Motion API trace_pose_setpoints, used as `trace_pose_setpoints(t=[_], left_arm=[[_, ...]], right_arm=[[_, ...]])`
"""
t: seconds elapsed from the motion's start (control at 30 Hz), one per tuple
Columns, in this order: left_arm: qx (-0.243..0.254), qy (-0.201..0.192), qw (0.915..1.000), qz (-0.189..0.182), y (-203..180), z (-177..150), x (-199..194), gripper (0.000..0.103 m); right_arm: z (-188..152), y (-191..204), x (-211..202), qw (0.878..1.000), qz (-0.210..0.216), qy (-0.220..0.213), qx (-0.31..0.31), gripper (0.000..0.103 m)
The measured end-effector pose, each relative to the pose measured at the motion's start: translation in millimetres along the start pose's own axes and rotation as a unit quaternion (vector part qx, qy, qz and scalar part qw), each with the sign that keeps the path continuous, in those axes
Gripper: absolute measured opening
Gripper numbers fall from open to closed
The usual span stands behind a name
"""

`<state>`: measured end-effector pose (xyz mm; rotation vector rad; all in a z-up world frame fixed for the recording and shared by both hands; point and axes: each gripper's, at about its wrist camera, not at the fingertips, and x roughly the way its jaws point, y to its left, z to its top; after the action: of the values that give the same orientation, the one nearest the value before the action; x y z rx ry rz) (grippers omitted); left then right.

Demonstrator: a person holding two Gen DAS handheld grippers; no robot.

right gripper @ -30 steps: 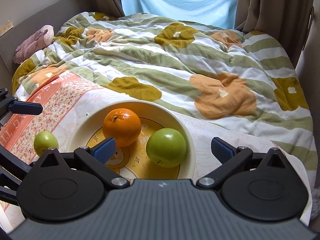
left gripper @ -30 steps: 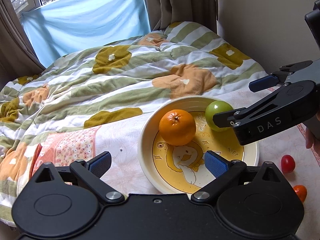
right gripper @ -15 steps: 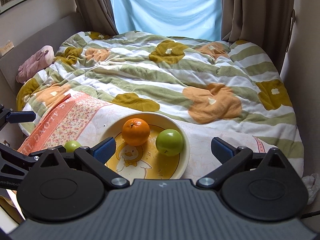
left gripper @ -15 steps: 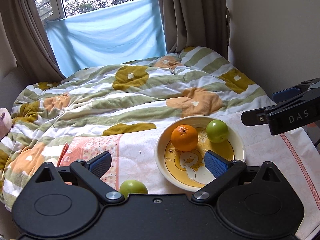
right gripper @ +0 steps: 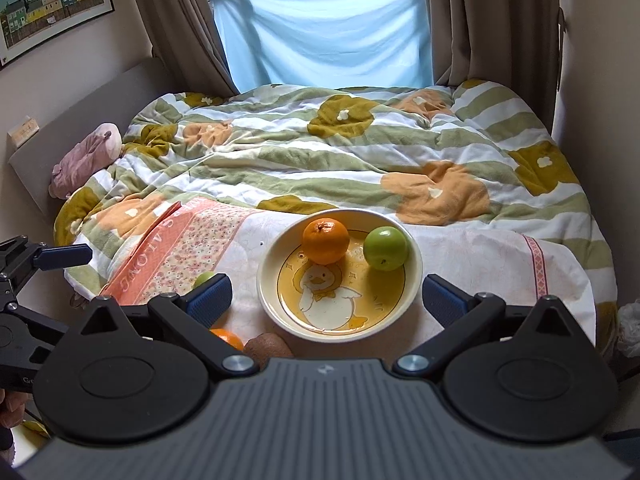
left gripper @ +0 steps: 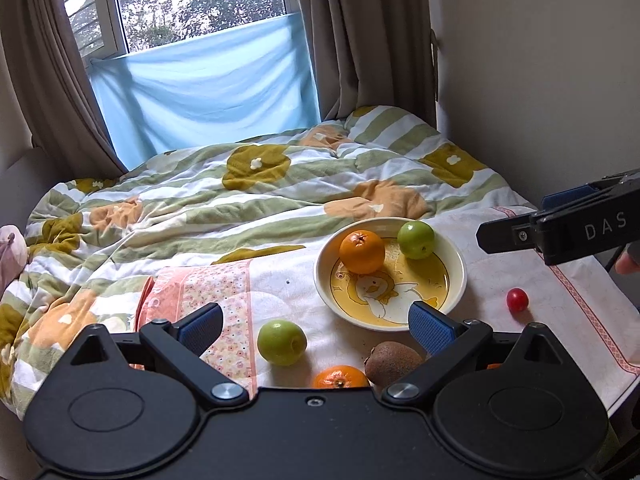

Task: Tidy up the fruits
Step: 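Lift both open tools out of the bowl and back over the fruit, then grasp a second orange with the left tool while the right tool grasps a kiwi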

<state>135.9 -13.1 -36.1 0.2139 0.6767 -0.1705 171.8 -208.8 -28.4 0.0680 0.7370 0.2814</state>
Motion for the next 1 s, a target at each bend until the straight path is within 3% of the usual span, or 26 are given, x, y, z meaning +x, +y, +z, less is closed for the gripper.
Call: trace_pose_setpoints(t=[0.23,0.5,0.73,1.0], left_arm=[[0.03,0.002,0.9985,-0.045,21,-21,3,0.101],[0.067,0.017,0.9922,-0.104,35,-49,32,0.1],[0.1,0.028,0.984,-0.145,34,-70,69,0.094],[0.118,0.051,0.9779,-0.165,24,-84,109,0.087]], right_arm=[[-30,33,-3,0.999,-0.033,0.005,0.026,0.103],[-67,57,17,0.995,-0.067,0.019,0.067,0.103],[-95,66,38,0.991,-0.087,0.028,0.101,0.103],[-114,54,66,0.985,-0.106,0.036,0.131,0.103]])
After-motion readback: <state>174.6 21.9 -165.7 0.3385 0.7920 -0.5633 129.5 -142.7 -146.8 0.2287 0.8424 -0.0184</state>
